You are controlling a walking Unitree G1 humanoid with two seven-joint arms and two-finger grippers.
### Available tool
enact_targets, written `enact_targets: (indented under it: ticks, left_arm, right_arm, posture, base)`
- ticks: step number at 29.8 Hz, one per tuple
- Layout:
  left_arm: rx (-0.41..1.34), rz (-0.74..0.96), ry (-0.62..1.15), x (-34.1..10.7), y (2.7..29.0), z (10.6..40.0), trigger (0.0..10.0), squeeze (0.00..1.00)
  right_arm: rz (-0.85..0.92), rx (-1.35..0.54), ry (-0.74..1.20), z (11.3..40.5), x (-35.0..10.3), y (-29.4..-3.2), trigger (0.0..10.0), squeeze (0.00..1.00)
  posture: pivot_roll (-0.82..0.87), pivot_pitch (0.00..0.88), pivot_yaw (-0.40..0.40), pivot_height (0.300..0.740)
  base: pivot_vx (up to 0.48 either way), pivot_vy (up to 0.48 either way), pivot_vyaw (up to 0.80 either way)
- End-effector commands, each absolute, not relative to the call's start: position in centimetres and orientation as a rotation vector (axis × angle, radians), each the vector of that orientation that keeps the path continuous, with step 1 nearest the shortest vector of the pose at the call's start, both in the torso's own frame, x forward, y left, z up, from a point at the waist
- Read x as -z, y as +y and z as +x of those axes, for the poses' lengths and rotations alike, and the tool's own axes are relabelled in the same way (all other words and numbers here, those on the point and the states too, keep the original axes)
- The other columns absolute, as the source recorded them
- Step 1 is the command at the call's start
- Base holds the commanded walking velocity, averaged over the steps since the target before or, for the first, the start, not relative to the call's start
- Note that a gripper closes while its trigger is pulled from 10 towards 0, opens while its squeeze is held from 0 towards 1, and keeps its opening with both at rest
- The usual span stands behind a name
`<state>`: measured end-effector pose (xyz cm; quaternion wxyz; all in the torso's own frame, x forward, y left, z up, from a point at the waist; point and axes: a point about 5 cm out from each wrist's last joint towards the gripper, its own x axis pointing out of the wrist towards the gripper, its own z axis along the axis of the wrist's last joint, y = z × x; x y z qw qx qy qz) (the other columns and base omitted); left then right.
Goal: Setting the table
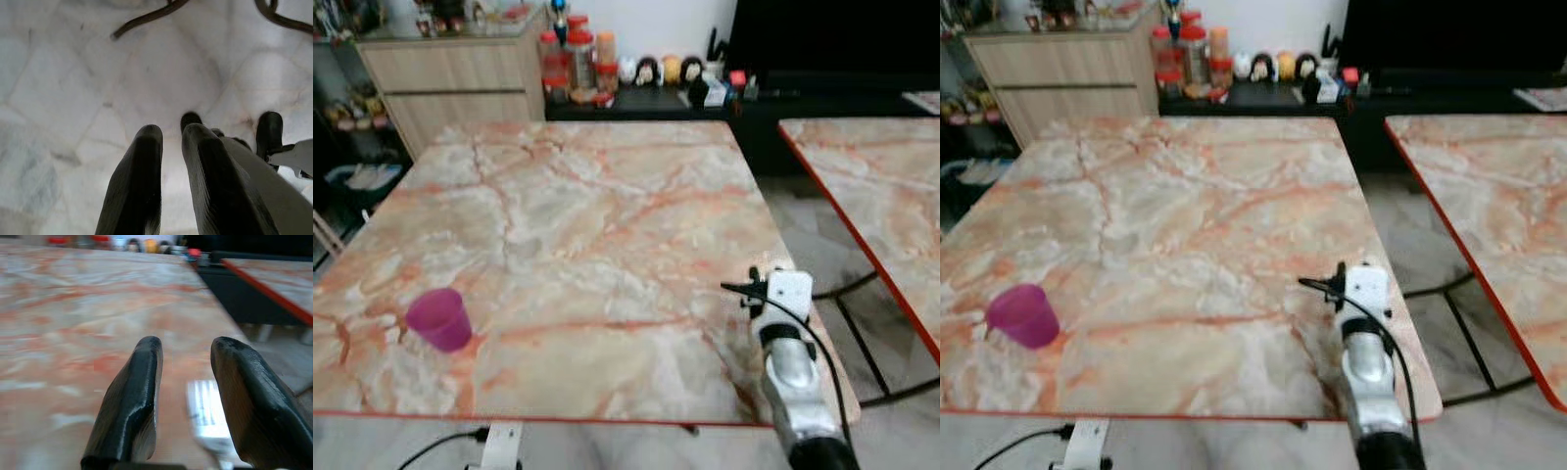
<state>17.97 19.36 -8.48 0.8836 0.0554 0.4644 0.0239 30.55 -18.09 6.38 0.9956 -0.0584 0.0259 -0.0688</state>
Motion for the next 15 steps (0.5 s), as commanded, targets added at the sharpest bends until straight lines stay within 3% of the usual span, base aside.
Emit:
enact_targets:
  ticks: [1, 15]
  left_arm:
    - [-0.054, 0.131, 0.969, 8.4, 19.7, 17.9, 10.0, 0.00]
    - [-0.058, 0.125, 0.974, 8.6, 19.8, 17.7, 10.0, 0.00]
  right_arm:
    - [-0.112, 0.139, 0.046, 30.5, -6.6, -18.2, 10.0, 0.00]
    - [-0.122, 0.140, 0.108, 29.1, -5.8, -17.8, 10.0, 0.00]
  posture:
    - [-0.06, 0.000, 0.009, 0.740]
    - [-0.06, 0.000, -0.001, 0.740]
  base:
    - [0.000, 0.000, 0.00]
    - [0.000, 0.000, 0.00]
